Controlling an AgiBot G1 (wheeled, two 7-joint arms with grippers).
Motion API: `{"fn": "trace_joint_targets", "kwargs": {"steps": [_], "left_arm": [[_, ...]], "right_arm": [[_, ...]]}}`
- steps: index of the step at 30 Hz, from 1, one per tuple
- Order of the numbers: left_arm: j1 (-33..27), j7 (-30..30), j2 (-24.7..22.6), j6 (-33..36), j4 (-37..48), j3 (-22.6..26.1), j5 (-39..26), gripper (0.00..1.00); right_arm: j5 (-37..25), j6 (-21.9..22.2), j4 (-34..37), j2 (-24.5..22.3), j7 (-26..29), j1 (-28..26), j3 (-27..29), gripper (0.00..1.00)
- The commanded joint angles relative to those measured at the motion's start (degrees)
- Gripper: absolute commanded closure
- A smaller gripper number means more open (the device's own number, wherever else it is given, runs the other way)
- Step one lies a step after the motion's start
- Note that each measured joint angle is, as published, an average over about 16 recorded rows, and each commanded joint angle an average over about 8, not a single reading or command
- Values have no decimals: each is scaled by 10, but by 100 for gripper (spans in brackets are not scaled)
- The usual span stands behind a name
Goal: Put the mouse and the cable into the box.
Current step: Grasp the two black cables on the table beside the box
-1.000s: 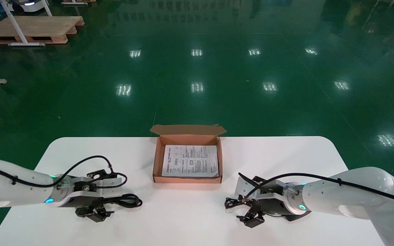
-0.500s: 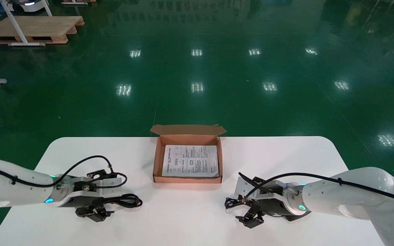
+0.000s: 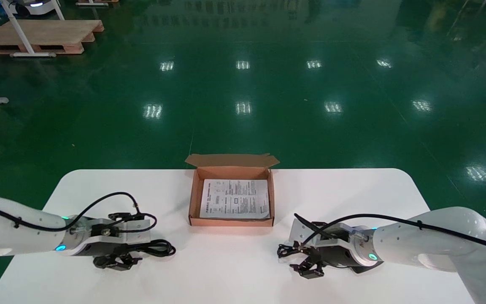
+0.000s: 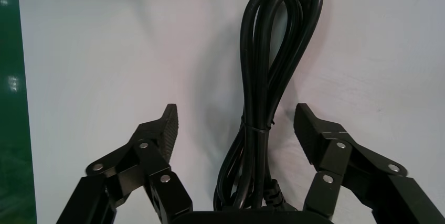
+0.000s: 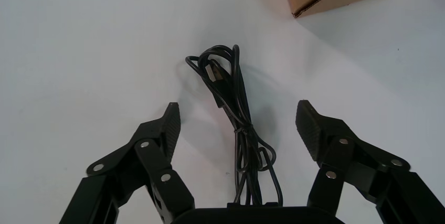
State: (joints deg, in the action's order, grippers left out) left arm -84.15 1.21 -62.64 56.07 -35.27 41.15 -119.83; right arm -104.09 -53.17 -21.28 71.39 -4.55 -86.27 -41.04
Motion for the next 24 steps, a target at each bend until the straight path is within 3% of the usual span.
{"fn": "trace_joint_targets", "kwargs": {"steps": [1, 24], "left_arm": [[0, 0, 0, 0, 0, 0, 0, 100], [0, 0, 0, 0, 0, 0, 0, 100]], "right_arm": [[0, 0, -1, 0, 0, 0, 0, 100], [1, -1, -3, -1, 1, 1, 0, 100]]}}
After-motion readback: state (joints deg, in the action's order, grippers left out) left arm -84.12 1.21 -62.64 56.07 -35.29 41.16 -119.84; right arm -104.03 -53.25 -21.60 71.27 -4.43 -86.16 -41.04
